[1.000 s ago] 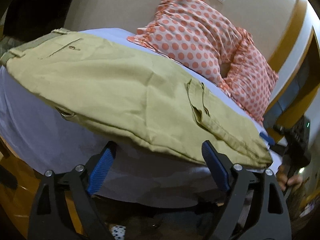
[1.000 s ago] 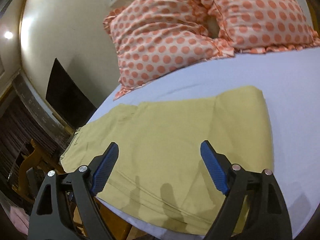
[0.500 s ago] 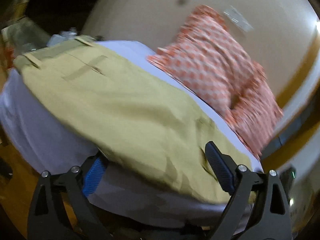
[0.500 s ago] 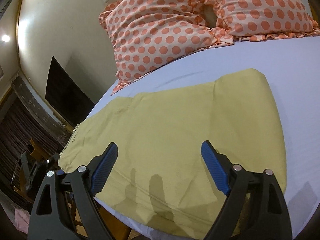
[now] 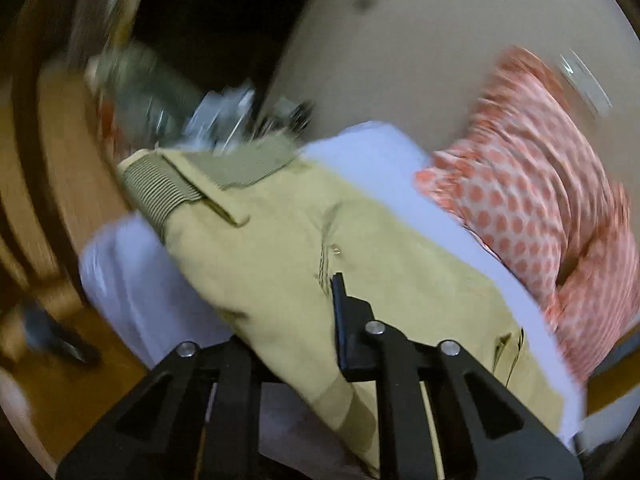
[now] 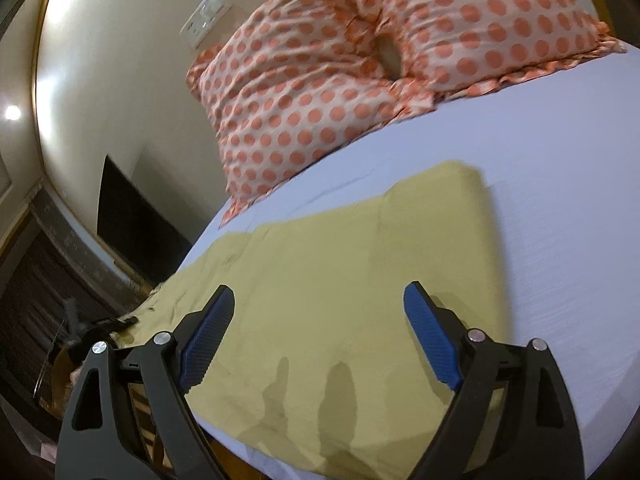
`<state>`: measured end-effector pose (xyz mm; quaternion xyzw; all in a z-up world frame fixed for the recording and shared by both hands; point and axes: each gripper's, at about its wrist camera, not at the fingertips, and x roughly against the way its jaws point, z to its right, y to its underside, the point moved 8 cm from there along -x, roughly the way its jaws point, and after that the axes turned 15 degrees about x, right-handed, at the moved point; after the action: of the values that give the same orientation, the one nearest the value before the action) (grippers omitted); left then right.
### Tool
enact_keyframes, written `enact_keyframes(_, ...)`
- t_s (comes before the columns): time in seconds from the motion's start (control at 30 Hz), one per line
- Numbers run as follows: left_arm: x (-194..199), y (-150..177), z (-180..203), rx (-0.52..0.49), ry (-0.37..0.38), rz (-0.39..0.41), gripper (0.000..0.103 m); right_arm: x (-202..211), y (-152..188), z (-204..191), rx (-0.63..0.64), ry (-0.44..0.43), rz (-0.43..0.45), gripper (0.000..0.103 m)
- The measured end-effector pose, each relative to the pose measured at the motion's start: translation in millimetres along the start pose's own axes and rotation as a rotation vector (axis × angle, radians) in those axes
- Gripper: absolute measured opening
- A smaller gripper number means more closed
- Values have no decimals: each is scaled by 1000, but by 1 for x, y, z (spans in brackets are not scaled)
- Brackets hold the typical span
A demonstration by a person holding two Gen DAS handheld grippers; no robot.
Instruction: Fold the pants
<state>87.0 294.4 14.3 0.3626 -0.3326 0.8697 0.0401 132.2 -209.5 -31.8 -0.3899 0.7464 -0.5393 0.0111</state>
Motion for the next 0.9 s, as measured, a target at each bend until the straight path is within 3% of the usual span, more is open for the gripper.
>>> enact_keyframes(0.07,24,11,70,-191,53,47,12,12,-5,13,-21,23,28,88)
enact_keyframes(0.13,49,46,143,-399,148,79,11,28,-11,29,-42,59,63,88)
enact_keyframes(0.17,61,75,183,-516,216,80,10,34,-13,35,-49,73,76,88)
enact_keyframes(0.2,73,109,219,-626,317,53,1,43,-16,42,-58,93,94,88)
enact_keyframes(0.27,91,189,274,-837,475,-10,0,61,-20,56,-78,136,132,88)
enact_keyframes(0.33,94,259,298,-1006,539,-48,0,80,-21,69,-101,178,163,88)
enact_keyframes(0.4,85,321,296,-1102,563,-169,0,92,-20,78,-116,200,172,89)
enact_keyframes(0.47,70,349,278,-1112,542,-269,1,98,-18,83,-111,213,165,89)
enact_keyframes(0.6,62,338,248,-1020,510,-315,10,89,-19,83,-115,181,140,89)
enact_keyframes(0.7,60,300,225,-908,470,-269,45,57,-31,50,-127,1,88,89)
enact_keyframes(0.83,56,252,187,-793,370,-189,60,-4,-51,-5,-171,-209,-45,86)
enact_keyframes(0.9,52,231,175,-737,332,-157,65,-40,-57,-22,-226,-255,-129,82)
